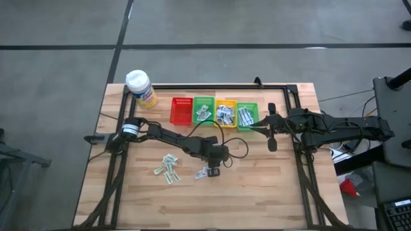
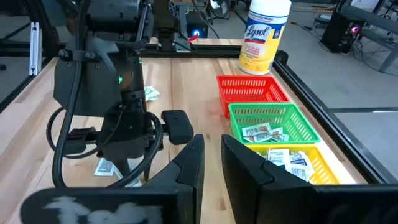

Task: Pick & Place First Aid Supplies
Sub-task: Put the orange ointment pack into the left green bin

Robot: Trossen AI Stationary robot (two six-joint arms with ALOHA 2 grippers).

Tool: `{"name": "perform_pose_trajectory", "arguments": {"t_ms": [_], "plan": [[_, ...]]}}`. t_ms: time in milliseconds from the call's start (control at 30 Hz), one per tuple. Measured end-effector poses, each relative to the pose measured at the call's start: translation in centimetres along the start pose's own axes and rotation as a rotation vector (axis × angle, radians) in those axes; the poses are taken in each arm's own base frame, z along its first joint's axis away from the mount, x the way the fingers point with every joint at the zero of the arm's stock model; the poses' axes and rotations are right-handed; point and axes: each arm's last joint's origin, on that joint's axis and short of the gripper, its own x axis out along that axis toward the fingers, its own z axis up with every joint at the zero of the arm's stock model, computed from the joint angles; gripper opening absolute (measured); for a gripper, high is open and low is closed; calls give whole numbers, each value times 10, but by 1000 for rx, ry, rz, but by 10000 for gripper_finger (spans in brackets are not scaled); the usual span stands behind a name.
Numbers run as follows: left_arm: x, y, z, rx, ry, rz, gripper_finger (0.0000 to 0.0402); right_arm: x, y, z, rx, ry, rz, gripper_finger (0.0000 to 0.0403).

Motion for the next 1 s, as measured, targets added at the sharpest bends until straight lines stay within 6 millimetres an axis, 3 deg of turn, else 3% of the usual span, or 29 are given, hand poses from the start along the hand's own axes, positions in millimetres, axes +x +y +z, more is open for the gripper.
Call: {"name": "perform_pose_trajectory", "arguments": {"t_ms": [300, 767, 1000], "plan": [[4, 1, -2, -19, 21, -16, 115, 0, 0, 0, 0, 0, 0, 52], [5, 4, -3, -51, 26, -13, 11, 0, 0, 0, 0, 0, 0, 52], [5, 5, -2, -55, 22, -3, 2, 0, 0, 0, -2, 0, 0, 52]]}}
